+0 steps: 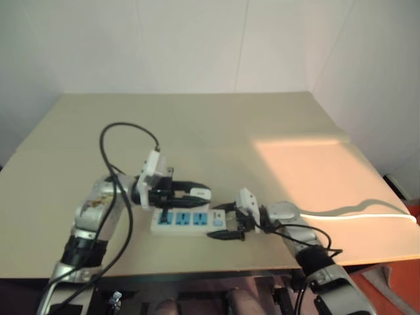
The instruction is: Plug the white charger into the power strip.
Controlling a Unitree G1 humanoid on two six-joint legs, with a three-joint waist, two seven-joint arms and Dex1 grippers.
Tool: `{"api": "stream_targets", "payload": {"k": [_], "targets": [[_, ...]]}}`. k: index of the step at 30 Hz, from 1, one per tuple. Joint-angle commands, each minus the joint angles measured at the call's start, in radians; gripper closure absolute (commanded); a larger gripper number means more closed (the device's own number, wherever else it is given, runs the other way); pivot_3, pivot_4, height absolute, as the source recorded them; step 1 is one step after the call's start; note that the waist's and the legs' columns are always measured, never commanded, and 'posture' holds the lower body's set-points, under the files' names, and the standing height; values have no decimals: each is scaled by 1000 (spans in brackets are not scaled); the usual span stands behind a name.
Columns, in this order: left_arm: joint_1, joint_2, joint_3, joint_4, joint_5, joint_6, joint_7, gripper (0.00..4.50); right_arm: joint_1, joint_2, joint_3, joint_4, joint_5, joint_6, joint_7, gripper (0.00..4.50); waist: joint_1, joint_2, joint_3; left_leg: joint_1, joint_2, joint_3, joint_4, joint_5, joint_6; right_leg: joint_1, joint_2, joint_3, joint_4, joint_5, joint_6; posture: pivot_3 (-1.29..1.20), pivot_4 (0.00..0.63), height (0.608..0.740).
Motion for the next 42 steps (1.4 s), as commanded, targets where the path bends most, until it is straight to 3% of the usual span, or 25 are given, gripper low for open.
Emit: {"api": "stream_targets", "payload": {"k": [1, 10, 16, 42], "targets": [[0, -6, 1, -30, -4, -27, 30, 3475, -2, 13, 36, 35, -32, -36, 22, 1028, -1, 0, 0, 0, 0, 0, 0, 0, 0, 0, 0, 0, 0, 0, 0, 0, 150, 740], [23, -10, -13, 6, 15, -57, 48, 3475, 8, 26, 27, 85, -54, -124, -11, 1028, -3, 0, 0, 3, 0, 0, -1, 0, 0, 2, 0, 0, 0, 0, 0, 0, 150, 740], [16, 2, -35, 45, 24, -65, 18, 3475, 3, 27, 23, 98, -57, -108, -19, 1028, -3, 0, 0, 16, 0, 1, -7, 0, 0, 14, 1, 1, -4, -4, 6, 0, 150, 740], [39, -17, -109, 193, 114, -201, -11, 3475, -10, 13, 24, 74, -50, -25, 1, 1028, -3, 0, 0, 16, 0, 1, -8, 0, 0, 15, 1, 1, -5, -5, 7, 0, 150, 740]]}}
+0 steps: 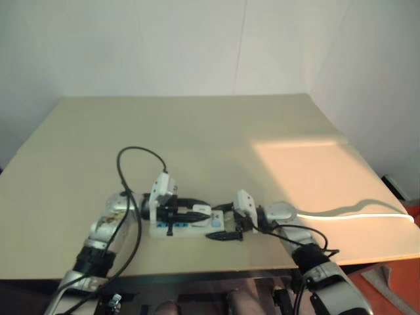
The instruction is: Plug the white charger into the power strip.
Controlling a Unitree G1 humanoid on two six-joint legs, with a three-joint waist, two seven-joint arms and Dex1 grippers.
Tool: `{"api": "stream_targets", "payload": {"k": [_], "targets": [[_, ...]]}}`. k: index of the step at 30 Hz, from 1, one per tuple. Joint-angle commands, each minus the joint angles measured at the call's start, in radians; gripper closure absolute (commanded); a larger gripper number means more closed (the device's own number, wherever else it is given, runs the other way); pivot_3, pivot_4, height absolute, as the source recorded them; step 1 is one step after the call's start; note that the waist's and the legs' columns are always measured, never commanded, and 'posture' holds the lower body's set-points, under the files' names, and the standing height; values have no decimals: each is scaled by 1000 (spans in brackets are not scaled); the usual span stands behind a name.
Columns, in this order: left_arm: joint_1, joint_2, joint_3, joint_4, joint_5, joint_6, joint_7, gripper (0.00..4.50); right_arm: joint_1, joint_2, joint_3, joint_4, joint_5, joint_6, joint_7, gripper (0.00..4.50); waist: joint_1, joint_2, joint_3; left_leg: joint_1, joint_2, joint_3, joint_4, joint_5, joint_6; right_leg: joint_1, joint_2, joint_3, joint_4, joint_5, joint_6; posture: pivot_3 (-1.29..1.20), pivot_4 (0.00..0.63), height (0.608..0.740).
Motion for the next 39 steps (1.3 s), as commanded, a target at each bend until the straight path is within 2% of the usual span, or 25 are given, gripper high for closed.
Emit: {"api": "stream_targets", "payload": {"k": [1, 14, 32, 39], "targets": [[-4, -2, -6, 22, 19, -20, -2, 3475, 7, -3, 22, 12, -24, 32, -1, 1028, 0, 0, 0, 0, 0, 0, 0, 0, 0, 0, 0, 0, 0, 0, 0, 0, 150, 740], [5, -23, -18, 40, 28, -39, -8, 3475, 10, -6, 22, 5, -26, 37, -6, 1028, 1, 0, 0, 0, 0, 0, 0, 0, 0, 0, 0, 0, -1, 0, 0, 0, 150, 740], [44, 75, 5, 107, 67, -101, -48, 3475, 12, -19, 19, 10, -25, 42, -6, 1028, -4, 0, 0, 1, 1, 0, -3, 0, 0, 0, 1, 0, -3, 0, 0, 0, 150, 740], [36, 106, -11, 191, 110, -163, -44, 3475, 11, -21, 18, 8, -22, 50, -6, 1028, -5, 0, 0, 1, 1, 0, -4, 0, 0, 0, 1, 1, -3, -1, 0, 0, 150, 740]]}}
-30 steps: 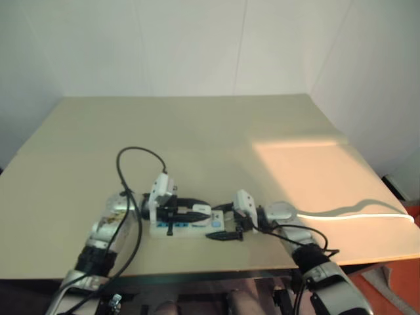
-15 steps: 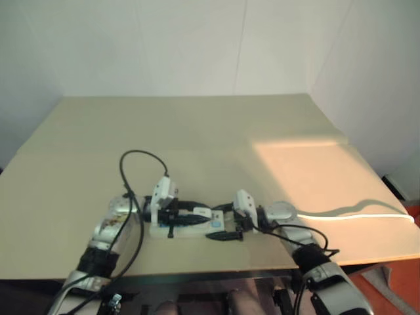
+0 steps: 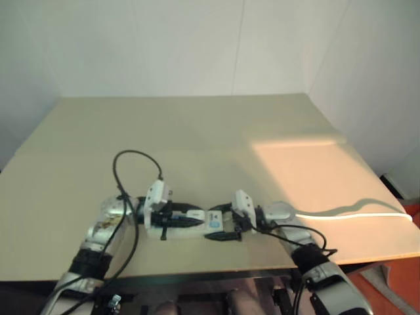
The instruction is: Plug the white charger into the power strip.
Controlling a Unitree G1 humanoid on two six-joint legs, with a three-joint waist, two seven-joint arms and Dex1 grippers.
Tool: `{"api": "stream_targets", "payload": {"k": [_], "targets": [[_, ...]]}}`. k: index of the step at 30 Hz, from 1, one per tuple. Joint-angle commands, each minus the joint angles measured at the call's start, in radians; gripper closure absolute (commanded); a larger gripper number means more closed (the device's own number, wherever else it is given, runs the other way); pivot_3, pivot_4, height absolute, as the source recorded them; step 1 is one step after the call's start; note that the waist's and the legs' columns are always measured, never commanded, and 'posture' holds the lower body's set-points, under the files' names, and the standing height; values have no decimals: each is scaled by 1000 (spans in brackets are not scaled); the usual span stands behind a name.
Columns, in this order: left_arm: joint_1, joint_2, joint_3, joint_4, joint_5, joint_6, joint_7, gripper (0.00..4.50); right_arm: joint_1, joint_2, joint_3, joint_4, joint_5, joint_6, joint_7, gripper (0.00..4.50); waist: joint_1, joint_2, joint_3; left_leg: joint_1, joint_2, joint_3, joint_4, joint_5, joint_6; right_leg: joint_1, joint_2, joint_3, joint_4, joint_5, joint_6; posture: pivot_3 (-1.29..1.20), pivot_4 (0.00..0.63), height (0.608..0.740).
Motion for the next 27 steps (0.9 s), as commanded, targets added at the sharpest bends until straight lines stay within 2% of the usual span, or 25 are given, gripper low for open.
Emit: {"api": "stream_targets", "payload": {"k": [1, 18, 21, 27], "targets": [[18, 76, 1, 91, 91, -7, 7, 3475, 11, -21, 9, 23, -21, 34, 4, 1028, 0, 0, 0, 0, 0, 0, 0, 0, 0, 0, 0, 0, 0, 0, 0, 0, 150, 740], [-39, 59, -79, 125, 106, -12, 6, 3475, 27, -26, 3, 2, -16, 46, -15, 1028, 6, 4, -4, 5, 0, 0, 0, 0, 0, 5, 0, 0, -2, -1, 0, 0, 150, 740], [-39, 58, -76, 123, 96, -1, -2, 2505, 31, -28, 1, 3, -19, 41, -22, 1028, 3, 5, -3, 10, 0, 0, -3, 0, 0, 10, 0, 0, -4, -1, 0, 0, 150, 740], [-29, 40, -52, 102, 87, 13, 2, 553, 28, -21, 1, -2, -18, 44, -29, 1028, 11, 6, -3, 10, -1, 0, -4, 0, 0, 12, -1, 0, -6, -3, 0, 0, 150, 740]]}}
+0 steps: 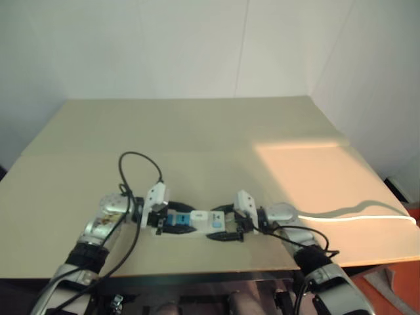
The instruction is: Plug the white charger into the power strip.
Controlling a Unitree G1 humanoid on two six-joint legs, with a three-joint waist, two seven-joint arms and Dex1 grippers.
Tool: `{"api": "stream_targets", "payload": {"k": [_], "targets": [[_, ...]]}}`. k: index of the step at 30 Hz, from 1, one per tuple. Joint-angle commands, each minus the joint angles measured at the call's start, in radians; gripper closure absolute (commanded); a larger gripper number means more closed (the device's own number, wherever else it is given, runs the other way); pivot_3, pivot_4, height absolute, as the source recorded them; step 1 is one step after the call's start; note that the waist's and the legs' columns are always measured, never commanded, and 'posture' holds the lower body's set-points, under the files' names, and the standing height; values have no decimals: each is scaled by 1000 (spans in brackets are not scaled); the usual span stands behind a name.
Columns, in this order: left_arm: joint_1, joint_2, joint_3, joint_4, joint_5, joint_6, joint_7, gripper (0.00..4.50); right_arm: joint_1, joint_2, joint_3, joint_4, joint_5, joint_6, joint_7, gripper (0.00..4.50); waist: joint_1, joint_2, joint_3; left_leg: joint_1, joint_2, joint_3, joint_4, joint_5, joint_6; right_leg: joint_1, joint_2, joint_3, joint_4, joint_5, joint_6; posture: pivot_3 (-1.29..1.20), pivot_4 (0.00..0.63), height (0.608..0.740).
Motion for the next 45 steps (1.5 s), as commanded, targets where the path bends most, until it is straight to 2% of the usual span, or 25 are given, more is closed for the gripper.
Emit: {"api": "stream_targets", "payload": {"k": [1, 2, 6, 8, 10, 16, 22, 27, 29, 35, 40, 45], "targets": [[20, -8, 3, -5, 11, 25, 6, 234, 12, -4, 9, 13, -19, 25, -13, 1028, 0, 0, 0, 0, 0, 0, 0, 0, 0, 0, 0, 0, 0, 0, 0, 0, 150, 740], [21, -8, 7, -10, 9, 29, 7, 19, 11, -2, 10, 14, -20, 24, -13, 1028, 0, 0, 0, 0, 0, 0, 0, 0, 0, 0, 0, 0, 0, 0, 0, 0, 150, 740], [22, -4, 39, -56, -26, 69, 12, 19, 7, 0, 10, 18, -20, 22, -10, 1028, -1, 0, 0, 0, 0, 0, 0, 0, 0, 0, 0, 0, 0, 0, 0, 0, 150, 740], [24, 5, 63, -107, -38, 80, 25, 0, 5, 0, 11, 21, -16, 28, -2, 306, -1, 0, 0, 0, 0, 0, 0, 0, 0, 0, 0, 0, -1, 0, 0, 0, 150, 740], [22, 16, 96, -164, -62, 101, 41, 0, 4, -4, 10, 20, -11, 36, 10, 37, -1, -1, 1, -2, 0, 0, 0, 0, 0, -1, 0, -1, -1, 0, 0, 0, 150, 740], [42, 90, 185, -302, -133, 166, 46, 0, 16, -43, -19, -23, -6, 36, 5, 37, 0, -2, 3, -5, 0, -1, 0, 0, 0, -3, -1, -1, -3, 0, 0, 0, 150, 740], [108, 223, 284, -362, -188, 232, 15, 0, 101, -197, -115, -223, 63, 109, 6, 37, 29, -1, 8, -18, -2, -1, 1, 0, 0, -15, -4, -1, -4, 1, 2, 0, 150, 740], [172, 272, 347, -384, -199, 245, 35, 0, 214, -334, -210, -425, 139, 198, 4, 37, 42, 0, 11, -32, -3, 0, 4, 0, 0, -29, -5, -2, -3, 3, 4, 0, 150, 740], [200, 289, 370, -395, -200, 238, 30, 0, 246, -375, -245, -471, 161, 225, -4, 37, 42, 1, 13, -33, -3, 0, 4, 1, 0, -30, -5, -1, -3, 3, 4, 0, 150, 740], [327, 358, 497, -455, -202, 244, 60, 0, 349, -481, -385, -540, 215, 269, -40, 37, 40, 0, 15, -33, -2, 1, 4, 0, 0, -30, -4, -1, -3, 3, 4, 0, 150, 740], [487, 420, 618, -516, -207, 279, 53, 0, 430, -527, -502, -601, 260, 300, -80, 37, 39, 1, 16, -33, -2, 2, 4, 0, 0, -31, -5, 0, -3, 3, 3, 0, 150, 740], [622, 432, 713, -566, -201, 287, 56, 0, 495, -553, -581, -643, 289, 323, -104, 37, 40, 1, 16, -33, -2, 3, 4, 0, 0, -30, -5, 0, -3, 3, 3, 0, 150, 740]]}}
